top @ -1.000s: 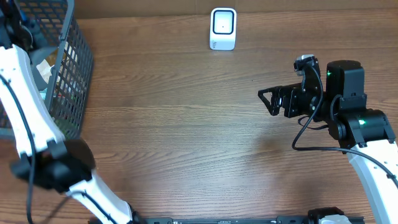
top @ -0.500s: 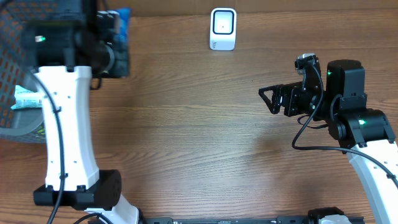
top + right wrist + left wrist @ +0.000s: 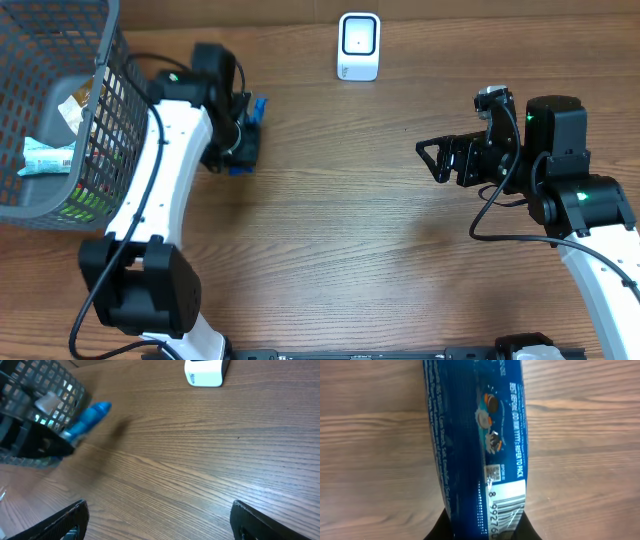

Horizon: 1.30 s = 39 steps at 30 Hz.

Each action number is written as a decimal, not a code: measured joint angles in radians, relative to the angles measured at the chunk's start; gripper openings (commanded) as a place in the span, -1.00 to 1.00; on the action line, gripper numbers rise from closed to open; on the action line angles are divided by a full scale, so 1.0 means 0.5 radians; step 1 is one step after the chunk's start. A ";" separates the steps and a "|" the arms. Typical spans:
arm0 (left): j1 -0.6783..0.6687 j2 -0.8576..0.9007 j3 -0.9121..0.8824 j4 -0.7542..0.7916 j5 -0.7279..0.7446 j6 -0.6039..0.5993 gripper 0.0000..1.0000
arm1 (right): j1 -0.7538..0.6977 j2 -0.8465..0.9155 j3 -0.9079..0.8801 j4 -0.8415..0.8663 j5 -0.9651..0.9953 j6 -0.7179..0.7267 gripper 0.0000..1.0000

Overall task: Scan the item barcode
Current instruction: 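Place the blue snack bar on the table right of the basket, then reach into the basket and grasp the green-red snack pack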

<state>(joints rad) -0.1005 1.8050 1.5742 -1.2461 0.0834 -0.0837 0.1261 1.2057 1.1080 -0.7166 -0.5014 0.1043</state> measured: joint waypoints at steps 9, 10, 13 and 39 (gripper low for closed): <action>0.002 0.004 -0.423 0.329 -0.019 -0.051 0.15 | 0.000 -0.001 0.000 -0.001 0.000 0.001 0.82; 0.005 0.004 -0.413 0.320 -0.019 -0.047 0.15 | 0.000 -0.001 0.000 -0.001 0.000 -0.001 0.82; 0.010 0.006 -0.281 0.197 -0.017 -0.046 0.10 | 0.000 -0.001 0.000 0.000 0.000 0.001 0.82; 1.479 0.192 1.533 -0.486 -0.012 0.069 0.52 | 0.000 0.000 0.000 0.002 0.000 0.001 0.83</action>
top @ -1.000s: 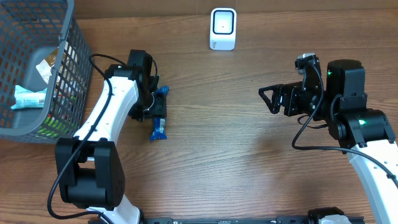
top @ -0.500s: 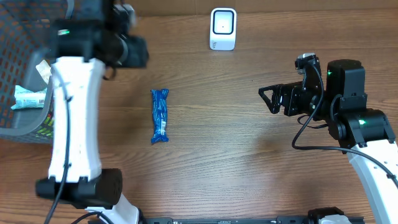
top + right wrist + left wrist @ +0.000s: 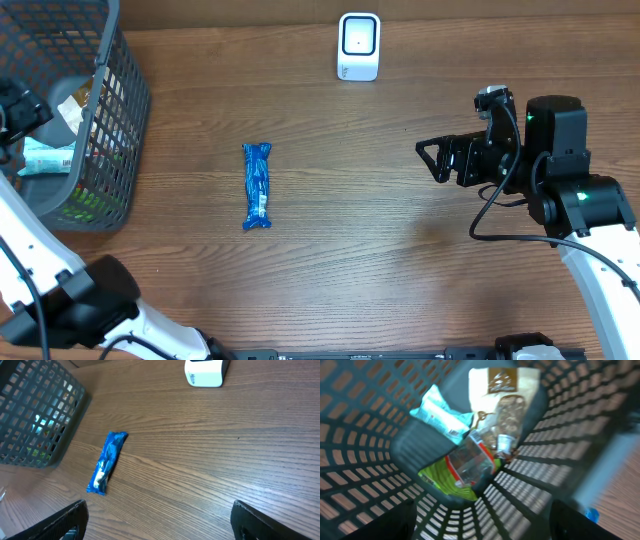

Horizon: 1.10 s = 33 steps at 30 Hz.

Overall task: Scan the item barcode
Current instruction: 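Reach into the basket and grasp the green-red snack pack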

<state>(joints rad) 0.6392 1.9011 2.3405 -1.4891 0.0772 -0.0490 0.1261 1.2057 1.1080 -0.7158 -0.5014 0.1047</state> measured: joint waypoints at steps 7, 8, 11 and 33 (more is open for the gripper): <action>0.060 0.395 -0.002 -0.131 0.050 0.086 0.42 | 0.000 -0.001 0.000 -0.018 0.000 -0.001 0.83; 0.060 0.455 -0.002 -0.153 0.050 0.101 0.43 | 0.000 -0.001 0.000 -0.020 0.001 0.001 0.83; 0.060 0.646 -0.018 -0.211 0.050 0.143 0.45 | 0.000 -0.001 0.000 -0.020 0.000 -0.002 0.83; 0.043 0.818 -0.499 0.056 -0.015 0.225 0.46 | 0.000 0.000 0.000 -0.021 0.000 -0.001 0.84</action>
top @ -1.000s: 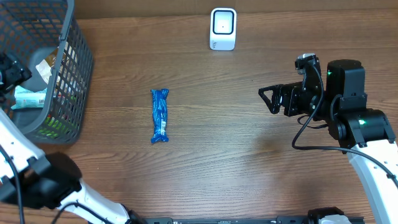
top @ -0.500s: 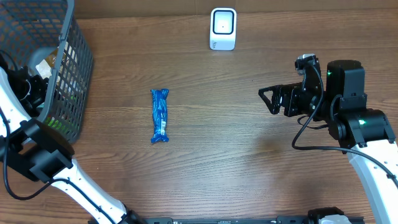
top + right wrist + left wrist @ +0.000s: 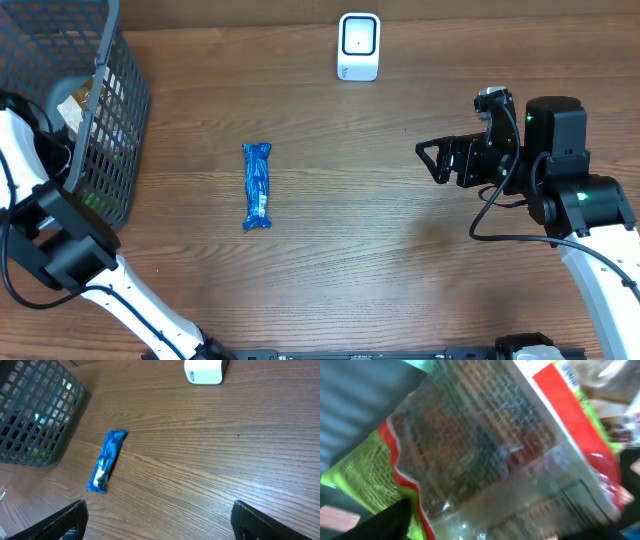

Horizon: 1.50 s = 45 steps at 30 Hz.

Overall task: Scan the item barcode
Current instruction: 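Reach into the basket and grasp the green-red snack pack, then drop the green-red snack pack beside the blue bar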

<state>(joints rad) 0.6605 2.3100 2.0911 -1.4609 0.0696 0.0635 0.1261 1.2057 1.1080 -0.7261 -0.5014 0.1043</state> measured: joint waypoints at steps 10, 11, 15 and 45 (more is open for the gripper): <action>0.001 0.000 -0.107 0.085 -0.066 0.029 -0.91 | 0.000 0.000 0.000 0.004 0.000 0.000 0.84; 0.001 0.000 -0.107 0.082 -0.066 0.028 -0.92 | 0.000 0.000 0.000 0.005 0.000 0.001 0.84; 0.001 -0.001 -0.089 0.056 -0.056 0.018 -0.92 | 0.000 0.000 0.000 0.016 0.000 0.001 0.84; -0.851 -1.262 0.275 -0.288 0.004 -0.169 -0.91 | 0.000 0.000 0.000 0.014 0.000 0.000 0.84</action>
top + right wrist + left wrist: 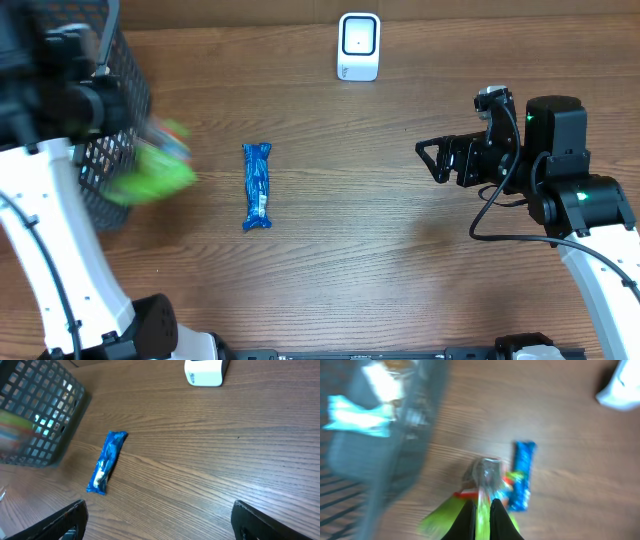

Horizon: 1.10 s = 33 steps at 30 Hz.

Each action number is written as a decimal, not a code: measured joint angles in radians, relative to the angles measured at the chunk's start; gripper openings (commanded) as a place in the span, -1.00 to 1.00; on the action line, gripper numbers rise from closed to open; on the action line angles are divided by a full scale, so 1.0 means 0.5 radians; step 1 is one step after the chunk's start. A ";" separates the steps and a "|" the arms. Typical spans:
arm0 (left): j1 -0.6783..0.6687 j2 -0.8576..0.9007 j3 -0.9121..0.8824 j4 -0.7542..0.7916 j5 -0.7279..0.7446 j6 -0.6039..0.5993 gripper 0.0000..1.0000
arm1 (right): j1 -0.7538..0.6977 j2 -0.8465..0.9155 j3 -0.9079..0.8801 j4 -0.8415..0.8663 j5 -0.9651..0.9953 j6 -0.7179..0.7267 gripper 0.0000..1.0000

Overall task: Scan the item barcode
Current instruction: 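Drop the green-red snack pack beside the blue bar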

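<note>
My left gripper is shut on a green packet with a red band, and holds it in the air between the basket and the blue packet. The frames are blurred with motion. In the overhead view the green packet hangs just right of the basket. The blue snack packet lies flat on the table. The white scanner stands at the far edge. My right gripper stands open at the right, with nothing between its fingers.
The grey wire basket at the far left holds more packets, among them a pale blue one. Bare wooden table lies between the blue packet and the right arm.
My left gripper was down in the basket, open over the green and red packet. Now it is shut on that packet and holds it outside the basket, near the blue packet. The right arm is unchanged.
First my left gripper held the blue packet on the table, barcode showing. Then the blue packet lay let go, and the gripper was open over the basket. Then it was down on the green packet inside. Now it holds that packet out over the table.
</note>
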<state>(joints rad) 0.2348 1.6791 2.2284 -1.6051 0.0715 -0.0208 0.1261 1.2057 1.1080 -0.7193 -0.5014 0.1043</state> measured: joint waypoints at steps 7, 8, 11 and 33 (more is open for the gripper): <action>-0.372 -0.014 -0.612 0.336 0.014 -0.076 -0.92 | 0.000 -0.001 0.000 0.002 -0.001 -0.001 0.84; -0.399 -0.014 -0.726 0.410 0.014 -0.093 -0.91 | 0.000 0.000 0.000 0.002 -0.001 0.002 0.84; -0.457 0.005 -1.051 0.640 0.014 -0.130 -0.92 | 0.000 0.000 0.000 0.002 -0.001 0.000 0.84; 0.345 0.002 0.046 0.659 -0.141 -0.139 0.70 | 0.000 0.000 0.000 0.001 -0.001 0.000 0.84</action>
<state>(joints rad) 0.4072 1.6802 2.2513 -1.2755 0.0010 -0.0902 0.1261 1.2057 1.1080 -0.7189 -0.5018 0.1043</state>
